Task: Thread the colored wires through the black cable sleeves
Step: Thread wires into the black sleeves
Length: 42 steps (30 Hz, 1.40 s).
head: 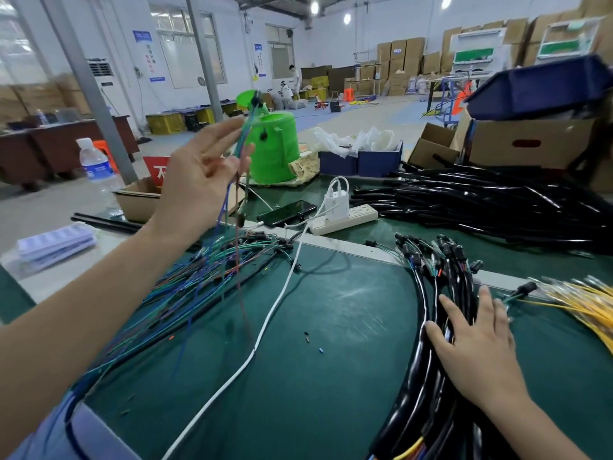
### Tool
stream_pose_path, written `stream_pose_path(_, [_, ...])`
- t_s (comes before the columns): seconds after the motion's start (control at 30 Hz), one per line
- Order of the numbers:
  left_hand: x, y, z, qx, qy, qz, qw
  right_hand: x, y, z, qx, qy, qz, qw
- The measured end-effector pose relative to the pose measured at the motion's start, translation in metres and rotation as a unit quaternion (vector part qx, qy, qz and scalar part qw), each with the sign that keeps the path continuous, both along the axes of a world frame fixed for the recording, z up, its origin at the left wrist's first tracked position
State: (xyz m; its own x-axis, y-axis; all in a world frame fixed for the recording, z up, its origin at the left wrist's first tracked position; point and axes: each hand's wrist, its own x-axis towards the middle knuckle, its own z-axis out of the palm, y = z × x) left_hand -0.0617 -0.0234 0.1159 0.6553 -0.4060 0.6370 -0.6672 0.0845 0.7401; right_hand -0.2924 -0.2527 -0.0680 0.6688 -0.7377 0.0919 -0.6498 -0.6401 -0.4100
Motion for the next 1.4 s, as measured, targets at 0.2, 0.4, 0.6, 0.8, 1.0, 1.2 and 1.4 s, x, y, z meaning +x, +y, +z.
stream_pose_path(0.2, [-0.068,-0.028,-0.054,0.102,0.134,-0.186,0.968,0.003,0.0,-0.001,0.003,-0.006,0.003,1.0])
stream_pose_path(0.4, [-0.092,-0.047,-0.133,0.205,0.352,-0.148,0.901,0.004,0.0,0.0,0.001,-0.013,0.006,1.0])
stream_pose_path(0.6, [-0.094,-0.051,-0.145,0.208,0.417,-0.136,0.874,0.002,-0.003,-0.002,-0.001,-0.015,0.004,1.0])
stream_pose_path(0.8, [-0.102,-0.062,-0.148,0.163,0.486,-0.154,0.844,0.005,-0.003,-0.006,0.005,-0.036,0.011,0.999])
stream_pose_path(1.0, [-0.109,-0.077,-0.152,0.091,0.541,-0.197,0.812,0.0,-0.002,0.008,0.052,-0.214,-0.005,0.975])
stream_pose_path(1.2, [-0.135,-0.094,-0.145,0.106,0.344,-0.199,0.912,0.014,0.031,0.033,0.157,-0.22,0.11,0.956])
stream_pose_path(1.4, [-0.131,-0.082,-0.136,0.105,0.39,-0.255,0.878,0.014,0.033,0.05,0.39,-0.347,0.127,0.843])
